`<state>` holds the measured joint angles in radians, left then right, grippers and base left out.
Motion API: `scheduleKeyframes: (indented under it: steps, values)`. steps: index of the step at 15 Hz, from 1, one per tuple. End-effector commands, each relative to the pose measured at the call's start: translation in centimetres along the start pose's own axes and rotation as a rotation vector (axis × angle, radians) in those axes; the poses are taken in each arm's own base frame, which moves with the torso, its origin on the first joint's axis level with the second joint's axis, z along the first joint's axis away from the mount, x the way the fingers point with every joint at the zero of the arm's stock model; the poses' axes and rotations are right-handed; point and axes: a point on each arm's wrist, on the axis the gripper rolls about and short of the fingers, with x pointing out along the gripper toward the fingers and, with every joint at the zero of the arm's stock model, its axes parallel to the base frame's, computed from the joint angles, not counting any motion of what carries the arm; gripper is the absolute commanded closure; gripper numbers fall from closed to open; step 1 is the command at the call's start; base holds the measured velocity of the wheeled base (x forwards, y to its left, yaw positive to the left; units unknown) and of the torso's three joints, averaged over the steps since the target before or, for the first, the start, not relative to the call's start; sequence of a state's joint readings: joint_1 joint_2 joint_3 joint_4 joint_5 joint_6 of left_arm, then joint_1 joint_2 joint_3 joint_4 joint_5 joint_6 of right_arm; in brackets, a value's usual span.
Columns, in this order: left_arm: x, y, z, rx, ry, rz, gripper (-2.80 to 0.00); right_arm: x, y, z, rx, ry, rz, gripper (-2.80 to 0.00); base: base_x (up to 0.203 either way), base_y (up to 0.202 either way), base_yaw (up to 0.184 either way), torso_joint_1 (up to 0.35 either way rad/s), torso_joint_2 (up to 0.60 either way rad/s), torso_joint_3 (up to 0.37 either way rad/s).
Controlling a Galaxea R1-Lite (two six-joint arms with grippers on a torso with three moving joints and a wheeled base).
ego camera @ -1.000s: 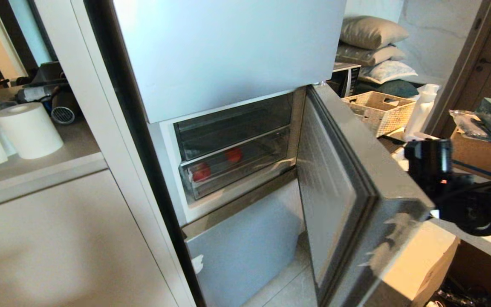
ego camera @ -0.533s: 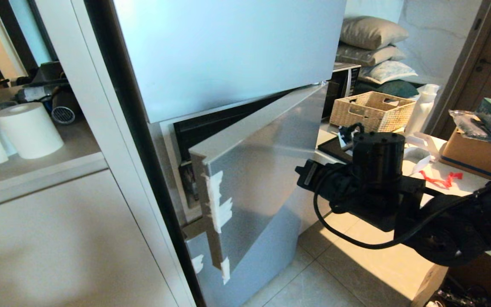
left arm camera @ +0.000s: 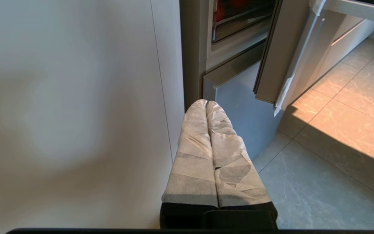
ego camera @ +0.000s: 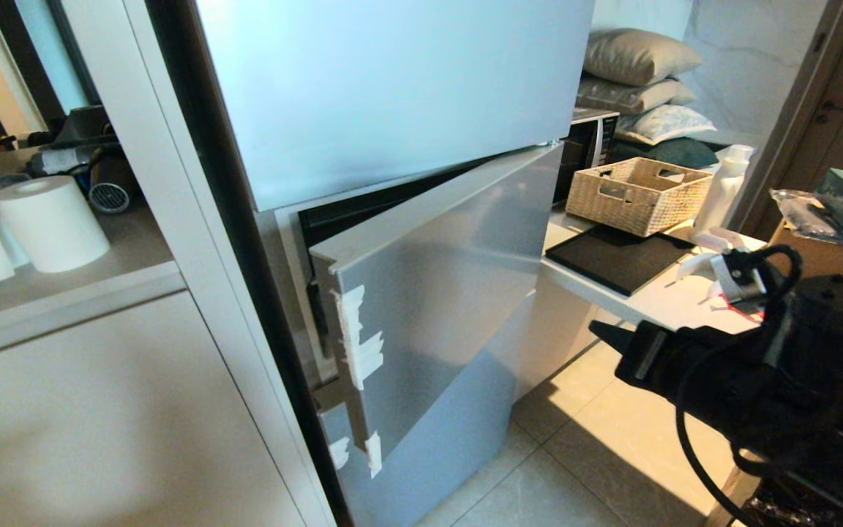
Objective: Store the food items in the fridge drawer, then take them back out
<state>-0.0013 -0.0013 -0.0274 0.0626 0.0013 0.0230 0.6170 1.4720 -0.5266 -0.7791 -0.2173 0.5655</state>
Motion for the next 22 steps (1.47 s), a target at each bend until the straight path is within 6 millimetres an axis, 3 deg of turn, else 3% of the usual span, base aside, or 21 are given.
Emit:
scheduleKeyframes:
  steps: [1,2,5,11,17,19,22]
  values:
    - [0.0,0.0,0.0,0.000,0.003,0.000,0.00,-4.4,-1.2,-0.1,-0.029,-0.036,0.017,0.00,0.000,0.000,0.000,0.000,0.00,0.000]
    - [0.0,0.0,0.0,0.001,0.001,0.000,0.00,-4.6,-1.4,-0.2,-0.040,-0.028,0.019,0.00,0.000,0.000,0.000,0.000,0.00,0.000]
    - [0.0,0.0,0.0,0.001,0.001,0.000,0.00,-2.6,-1.4,-1.2,-0.045,0.037,0.000,0.00,0.000,0.000,0.000,0.000,0.00,0.000]
    - [0.0,0.0,0.0,0.002,0.002,0.000,0.00,4.3,-0.2,-2.4,-0.020,0.070,-0.009,0.00,0.000,0.000,0.000,0.000,0.00,0.000]
    - [0.0,0.0,0.0,0.000,0.002,0.000,0.00,5.8,1.0,-2.6,-0.009,0.052,0.055,0.00,0.000,0.000,0.000,0.000,0.00,0.000]
    - [0.0,0.0,0.0,0.000,0.001,0.000,0.00,8.3,2.4,-3.1,-0.021,0.071,0.111,0.00,0.000,0.000,0.000,0.000,0.00,0.000]
    - [0.0,0.0,0.0,0.000,0.001,0.000,0.00,14.3,5.7,-5.5,-0.099,0.078,0.193,0.00,0.000,0.000,0.000,0.000,0.00,0.000]
